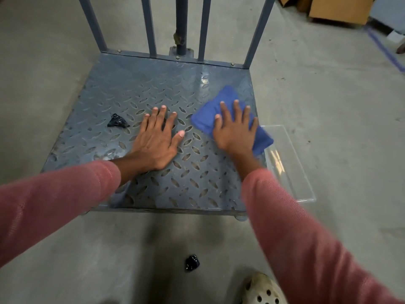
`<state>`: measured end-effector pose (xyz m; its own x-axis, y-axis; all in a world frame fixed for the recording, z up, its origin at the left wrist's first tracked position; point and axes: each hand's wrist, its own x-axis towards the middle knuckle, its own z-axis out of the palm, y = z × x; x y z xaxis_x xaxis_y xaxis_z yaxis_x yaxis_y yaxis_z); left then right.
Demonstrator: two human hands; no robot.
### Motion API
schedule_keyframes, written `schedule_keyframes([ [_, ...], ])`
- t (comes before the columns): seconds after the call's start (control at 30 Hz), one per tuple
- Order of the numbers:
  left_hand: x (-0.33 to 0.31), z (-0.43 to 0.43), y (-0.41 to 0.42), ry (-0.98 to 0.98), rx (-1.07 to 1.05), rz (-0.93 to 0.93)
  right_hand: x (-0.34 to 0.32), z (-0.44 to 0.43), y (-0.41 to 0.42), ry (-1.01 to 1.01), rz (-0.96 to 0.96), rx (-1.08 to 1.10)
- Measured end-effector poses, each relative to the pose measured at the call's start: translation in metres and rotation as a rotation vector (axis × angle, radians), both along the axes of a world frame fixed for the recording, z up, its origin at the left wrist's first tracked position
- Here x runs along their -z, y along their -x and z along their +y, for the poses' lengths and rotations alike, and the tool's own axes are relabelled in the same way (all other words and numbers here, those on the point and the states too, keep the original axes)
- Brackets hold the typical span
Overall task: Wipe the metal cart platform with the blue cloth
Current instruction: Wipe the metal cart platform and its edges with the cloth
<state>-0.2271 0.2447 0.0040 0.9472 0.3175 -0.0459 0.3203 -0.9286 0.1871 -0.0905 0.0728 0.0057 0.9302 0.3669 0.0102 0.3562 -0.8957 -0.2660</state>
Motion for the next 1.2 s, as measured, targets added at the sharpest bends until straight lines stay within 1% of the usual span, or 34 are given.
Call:
schedule_keyframes([
  [0.07,0.001,0.001,0.001,0.004,-0.012,-0.031,0.005,0.011,0.034,-0.008,-0.040,-0.085],
  [0.13,0.003,0.002,0.000,0.006,-0.011,-0.077,0.008,0.011,0.040,-0.015,-0.056,-0.118],
  [0.23,-0.003,0.003,-0.011,-0.043,-0.013,-0.091,0.006,0.008,0.000,-0.002,-0.053,-0.094],
  [0.27,-0.008,0.003,-0.015,-0.091,-0.010,-0.090,0.004,0.008,-0.012,0.001,-0.038,-0.077],
  [0.33,-0.018,0.001,-0.024,-0.174,-0.018,-0.151,0.006,0.013,-0.027,0.011,-0.042,-0.039],
  [0.4,-0.027,0.000,-0.030,-0.129,-0.026,-0.223,0.007,0.019,-0.028,0.002,-0.047,-0.018],
  [0.47,-0.031,0.002,-0.034,-0.051,-0.031,-0.233,0.008,0.019,-0.026,-0.004,-0.060,-0.014],
  [0.5,-0.031,0.004,-0.037,-0.042,-0.032,-0.233,0.008,0.018,-0.026,-0.001,-0.067,-0.016],
  [0.6,-0.025,0.011,-0.039,-0.065,-0.020,-0.235,0.007,0.016,-0.027,0.004,-0.068,-0.034],
  [0.67,-0.022,0.013,-0.037,-0.080,-0.016,-0.269,0.007,0.016,-0.026,0.011,-0.069,-0.048],
  [0.73,-0.019,0.013,-0.036,-0.149,-0.001,-0.312,0.006,0.017,-0.026,0.009,-0.066,-0.044],
  [0.8,-0.017,0.014,-0.039,-0.219,0.028,-0.290,0.005,0.016,-0.026,0.004,-0.060,-0.030],
  [0.83,-0.016,0.014,-0.041,-0.213,0.034,-0.247,0.005,0.016,-0.025,0.003,-0.056,-0.029],
  [0.93,-0.011,0.013,-0.044,-0.077,0.006,-0.083,0.005,0.016,-0.032,0.013,-0.056,-0.067],
  [1.0,-0.007,0.015,-0.044,-0.011,-0.001,-0.009,0.002,0.013,-0.050,0.014,-0.036,-0.067],
  [1.1,-0.007,0.018,-0.042,0.006,0.004,0.030,-0.002,0.011,-0.077,0.010,0.046,0.031],
  [1.2,-0.006,0.020,-0.045,0.007,-0.013,0.038,0.001,0.019,-0.058,0.007,0.077,0.080],
])
